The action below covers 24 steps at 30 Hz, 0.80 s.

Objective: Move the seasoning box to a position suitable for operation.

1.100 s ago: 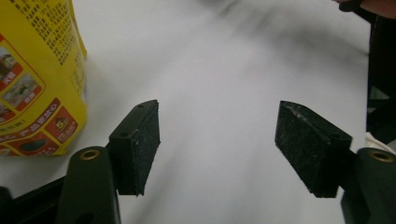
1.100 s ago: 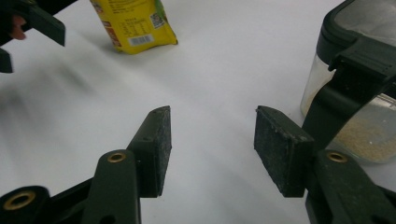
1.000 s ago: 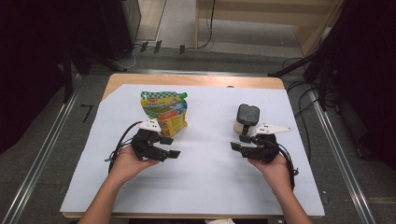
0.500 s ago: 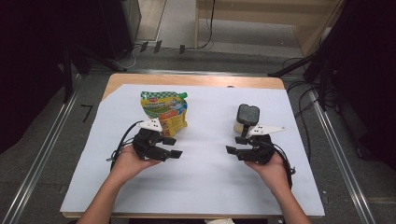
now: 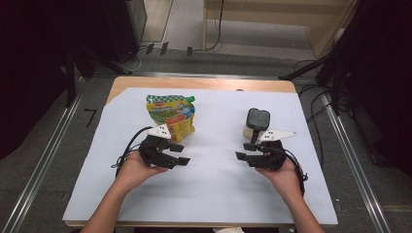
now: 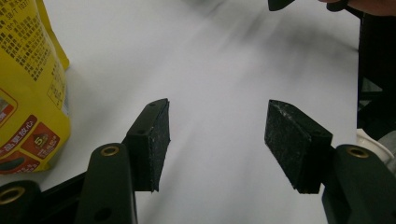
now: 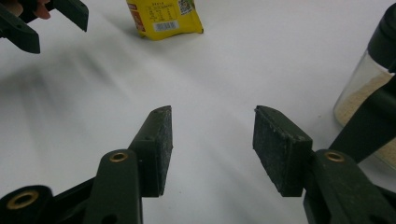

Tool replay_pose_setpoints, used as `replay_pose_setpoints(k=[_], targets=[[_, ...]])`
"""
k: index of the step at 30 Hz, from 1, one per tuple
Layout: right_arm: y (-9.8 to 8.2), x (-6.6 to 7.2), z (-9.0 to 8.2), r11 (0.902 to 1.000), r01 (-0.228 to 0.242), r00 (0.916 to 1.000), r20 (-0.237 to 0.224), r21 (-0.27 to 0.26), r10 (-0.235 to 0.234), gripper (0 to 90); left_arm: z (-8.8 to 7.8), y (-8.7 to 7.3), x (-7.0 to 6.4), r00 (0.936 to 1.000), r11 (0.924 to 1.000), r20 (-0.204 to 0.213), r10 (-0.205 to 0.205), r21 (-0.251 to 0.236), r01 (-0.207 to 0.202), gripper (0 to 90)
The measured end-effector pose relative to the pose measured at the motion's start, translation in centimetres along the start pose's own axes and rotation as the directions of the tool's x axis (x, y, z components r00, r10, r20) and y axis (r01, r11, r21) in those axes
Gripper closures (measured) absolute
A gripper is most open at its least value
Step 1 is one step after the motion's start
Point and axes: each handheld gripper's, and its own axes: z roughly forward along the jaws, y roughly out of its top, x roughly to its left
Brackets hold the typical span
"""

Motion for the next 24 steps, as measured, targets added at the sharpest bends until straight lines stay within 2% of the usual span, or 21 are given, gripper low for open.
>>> replay_pose_setpoints(k=[10,16,20,24], targets=[[0.0,-0.4,-0.5,0.9997,-0.017,0.9993,0.033,-0.018,0.018,45.8,0.1,0.1,-0.1,1.0,1.0,0.006,0.005,0.002,-0.005,39.7],[0.2,-0.6,-1.4,0.9981,-0.024,0.9978,0.06,-0.057,0.028,41.6,0.0,0.1,0.0,0.9999,1.0,0.011,-0.01,-0.001,0.01,39.2],[0.7,-1.0,-2.2,0.9963,-0.023,0.9942,0.102,-0.083,0.032,38.6,0.0,0.1,0.1,0.9998,0.9999,0.011,-0.014,0.0,0.014,38.8],[0.9,-1.3,-2.4,0.995,-0.033,0.9932,0.108,-0.094,0.043,38.4,-0.1,0.2,0.1,0.9998,0.9998,0.013,-0.018,-0.008,0.018,38.7]])
